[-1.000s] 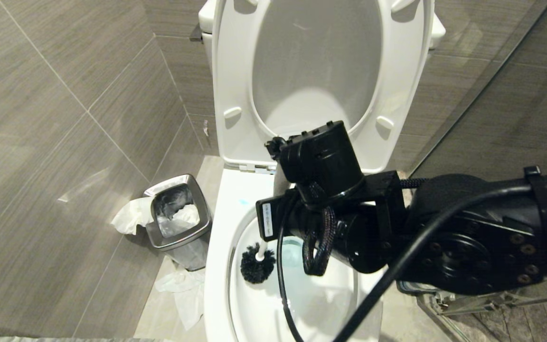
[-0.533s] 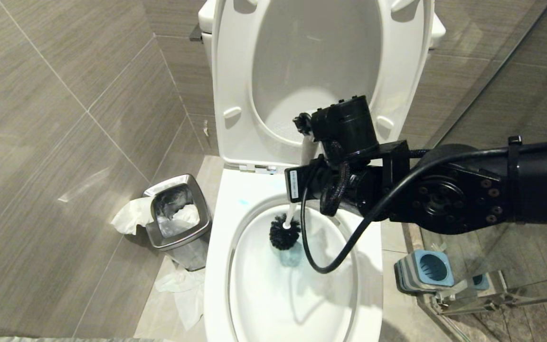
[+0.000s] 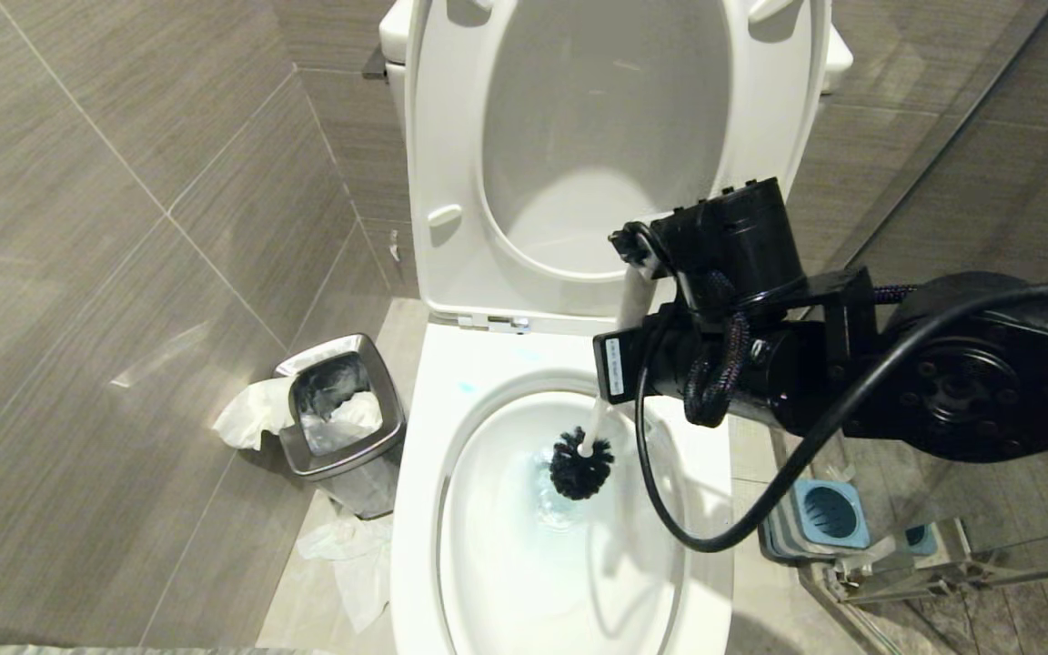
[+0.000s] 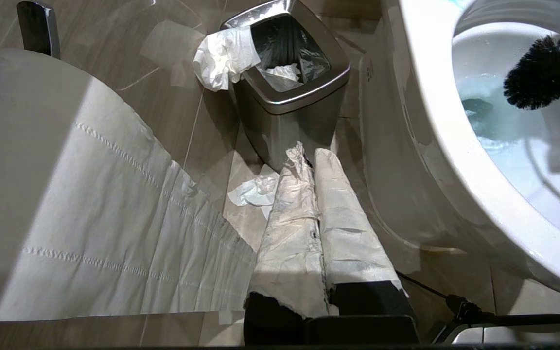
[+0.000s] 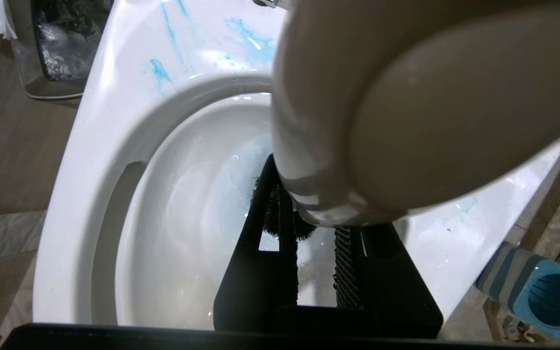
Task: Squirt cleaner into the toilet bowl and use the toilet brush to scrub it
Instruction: Scrub the toilet bowl
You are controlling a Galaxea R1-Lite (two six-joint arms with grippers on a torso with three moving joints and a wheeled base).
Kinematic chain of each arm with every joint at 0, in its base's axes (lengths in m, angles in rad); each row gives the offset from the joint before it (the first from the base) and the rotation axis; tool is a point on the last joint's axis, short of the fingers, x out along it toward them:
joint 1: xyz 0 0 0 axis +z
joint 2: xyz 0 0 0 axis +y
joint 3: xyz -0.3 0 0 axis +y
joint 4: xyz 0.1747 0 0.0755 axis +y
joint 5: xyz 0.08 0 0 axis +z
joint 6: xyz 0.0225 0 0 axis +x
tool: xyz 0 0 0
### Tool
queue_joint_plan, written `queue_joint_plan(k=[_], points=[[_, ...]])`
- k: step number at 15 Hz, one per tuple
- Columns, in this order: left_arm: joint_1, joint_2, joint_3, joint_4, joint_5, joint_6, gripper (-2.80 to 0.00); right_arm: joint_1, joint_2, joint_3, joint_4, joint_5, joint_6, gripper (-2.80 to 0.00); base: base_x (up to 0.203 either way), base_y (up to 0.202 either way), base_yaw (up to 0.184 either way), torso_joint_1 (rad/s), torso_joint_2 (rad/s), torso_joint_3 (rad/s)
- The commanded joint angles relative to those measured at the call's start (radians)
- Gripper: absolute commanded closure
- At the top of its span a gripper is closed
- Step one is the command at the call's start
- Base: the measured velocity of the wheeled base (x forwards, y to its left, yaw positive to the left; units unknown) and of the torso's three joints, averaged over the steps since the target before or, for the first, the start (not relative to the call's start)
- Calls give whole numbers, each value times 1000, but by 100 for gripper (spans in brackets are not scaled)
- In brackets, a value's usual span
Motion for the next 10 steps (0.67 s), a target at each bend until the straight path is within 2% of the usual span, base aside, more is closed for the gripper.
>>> queue_joint_plan(k=[1,6,10], points=[[1,0,2,0,0,0,0,0,-14,20,-4,-3,4,0,0,0,0,0,0,0],[1,0,2,0,0,0,0,-3,89,23,-34,-7,25,0,0,0,0,0,0,0],[1,0,2,0,0,0,0,-11,244,20,-174,-13,41,0,0,0,0,0,0,0]])
